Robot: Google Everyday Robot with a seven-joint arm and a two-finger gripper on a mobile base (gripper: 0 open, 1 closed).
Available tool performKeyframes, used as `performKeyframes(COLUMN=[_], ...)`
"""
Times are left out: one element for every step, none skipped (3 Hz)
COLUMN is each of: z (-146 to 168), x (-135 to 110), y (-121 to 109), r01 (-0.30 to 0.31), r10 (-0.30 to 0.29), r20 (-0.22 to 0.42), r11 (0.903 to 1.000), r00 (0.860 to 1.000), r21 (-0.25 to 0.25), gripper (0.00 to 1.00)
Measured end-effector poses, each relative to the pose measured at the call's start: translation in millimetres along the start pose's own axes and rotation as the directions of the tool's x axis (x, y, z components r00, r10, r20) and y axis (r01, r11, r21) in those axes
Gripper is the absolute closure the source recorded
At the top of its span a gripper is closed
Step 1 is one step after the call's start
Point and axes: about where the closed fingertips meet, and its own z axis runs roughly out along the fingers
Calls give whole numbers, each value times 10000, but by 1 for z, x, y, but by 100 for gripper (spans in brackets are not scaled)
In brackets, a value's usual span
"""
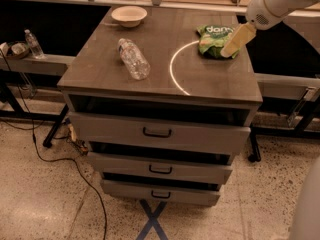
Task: Move green rice chip bag near paper bowl
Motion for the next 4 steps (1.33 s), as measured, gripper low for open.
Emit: performKeyframes(z=[36,69,92,108], x=[-2,0,8,17], y=[0,-7,-15,-21], r01=[-845,-1495,-2012,-2452], r10=[850,1499,2004,2429], r20=[312,509,558,628], r11=[9963,9887,9795,9689], r00=[9959,9874,9781,9680], r21=[-167,-114,89,326], gripper=[0,0,13,44])
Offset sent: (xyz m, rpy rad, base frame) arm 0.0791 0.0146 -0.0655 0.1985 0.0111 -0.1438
